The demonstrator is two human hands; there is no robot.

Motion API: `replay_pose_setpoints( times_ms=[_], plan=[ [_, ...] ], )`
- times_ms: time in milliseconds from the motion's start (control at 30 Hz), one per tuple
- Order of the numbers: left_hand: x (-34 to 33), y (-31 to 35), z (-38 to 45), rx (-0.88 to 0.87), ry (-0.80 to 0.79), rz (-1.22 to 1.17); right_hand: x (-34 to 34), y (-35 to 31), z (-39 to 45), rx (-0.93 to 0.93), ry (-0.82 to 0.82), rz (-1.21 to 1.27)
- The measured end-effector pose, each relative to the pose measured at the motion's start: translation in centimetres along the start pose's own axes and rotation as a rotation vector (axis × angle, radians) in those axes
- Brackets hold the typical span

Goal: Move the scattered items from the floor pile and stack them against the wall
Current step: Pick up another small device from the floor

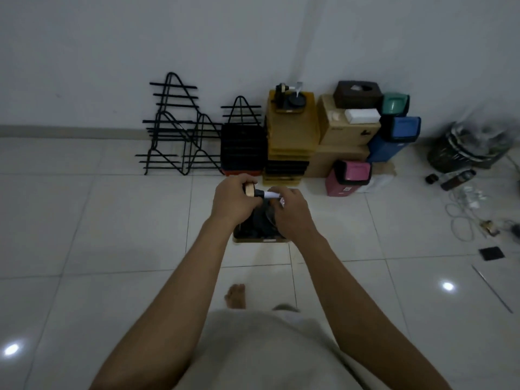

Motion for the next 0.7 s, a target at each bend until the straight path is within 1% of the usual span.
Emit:
replay_pose_setpoints(
  times_ms=[100,300,433,567,700],
  plan=[
    [-2.2,2.0,5.7,-0.034,-0.019,0.039,2.3,1.2,6.0,-0.055,0.017,0.018],
    [-6.2,1.3,16.6,-0.007,-0.047,0.082,3.4,3.2,18.7,-0.050,-0.099,0.027],
    [-8.6,1.8,25.3,0.009,-0.040,0.112,5.2,3.5,27.6,-0.057,-0.118,0.027],
    [-10.9,2.8,32.9,0.044,-0.033,0.067,7.7,3.8,35.7,-0.059,-0.147,0.003],
    [-13.7,3.0,39.2,0.056,-0.082,0.045,9.1,5.5,43.3,-0.093,-0.151,-0.001]
  ],
)
Point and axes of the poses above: each hand's wrist, its own z-axis towards the middle knuckle, its own x-axis out of the back of the hand, y = z × x, the point moved 7 cm from there along z, towards the middle knuckle, and after that the axes turned 7 degrees about -x, right-handed, at the moved point
